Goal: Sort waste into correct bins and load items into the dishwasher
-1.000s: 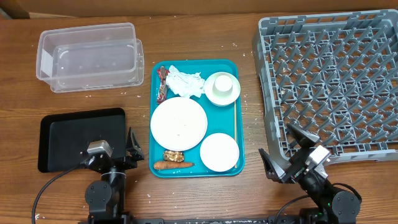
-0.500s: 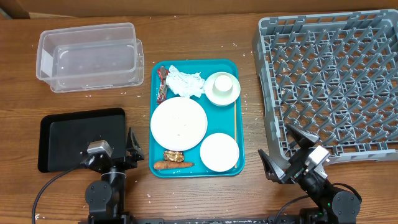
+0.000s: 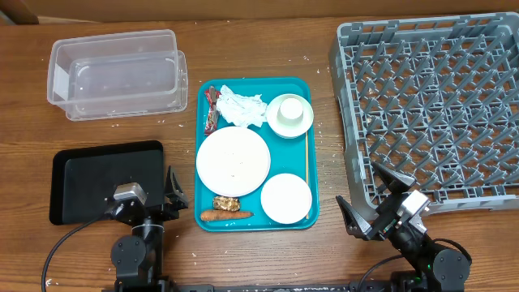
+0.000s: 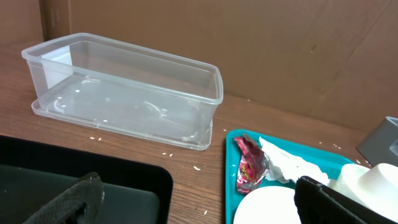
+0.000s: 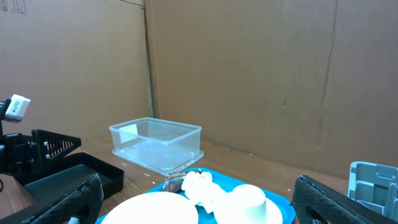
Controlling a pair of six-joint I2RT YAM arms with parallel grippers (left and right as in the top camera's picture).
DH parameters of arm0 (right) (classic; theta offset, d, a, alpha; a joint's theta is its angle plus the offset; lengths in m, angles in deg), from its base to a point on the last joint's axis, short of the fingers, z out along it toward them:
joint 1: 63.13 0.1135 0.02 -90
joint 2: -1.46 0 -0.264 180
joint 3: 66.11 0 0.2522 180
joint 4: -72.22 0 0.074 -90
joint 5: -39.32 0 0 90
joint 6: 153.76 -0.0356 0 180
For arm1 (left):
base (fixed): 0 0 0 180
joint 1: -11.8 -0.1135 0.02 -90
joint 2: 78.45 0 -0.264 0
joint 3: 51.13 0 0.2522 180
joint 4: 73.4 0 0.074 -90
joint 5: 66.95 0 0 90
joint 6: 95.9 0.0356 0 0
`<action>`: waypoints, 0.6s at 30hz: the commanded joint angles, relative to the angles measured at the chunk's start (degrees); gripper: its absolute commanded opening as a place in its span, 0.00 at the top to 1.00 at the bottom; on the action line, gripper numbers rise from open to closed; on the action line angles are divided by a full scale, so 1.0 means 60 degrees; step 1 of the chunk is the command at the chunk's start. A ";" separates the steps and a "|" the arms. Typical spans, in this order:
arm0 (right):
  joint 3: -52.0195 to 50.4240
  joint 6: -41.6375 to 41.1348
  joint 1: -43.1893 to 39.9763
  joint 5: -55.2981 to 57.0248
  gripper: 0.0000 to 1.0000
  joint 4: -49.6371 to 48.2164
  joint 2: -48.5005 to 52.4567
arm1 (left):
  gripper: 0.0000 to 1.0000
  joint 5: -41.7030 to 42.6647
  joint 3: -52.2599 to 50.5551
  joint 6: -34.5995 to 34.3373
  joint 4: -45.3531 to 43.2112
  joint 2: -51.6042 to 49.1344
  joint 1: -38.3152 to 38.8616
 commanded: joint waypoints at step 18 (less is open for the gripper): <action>-0.0102 0.0000 0.0015 0.1803 0.00 0.0273 -0.0069 | 0.00 0.0080 -0.0058 -0.0066 -0.0036 0.0102 0.0066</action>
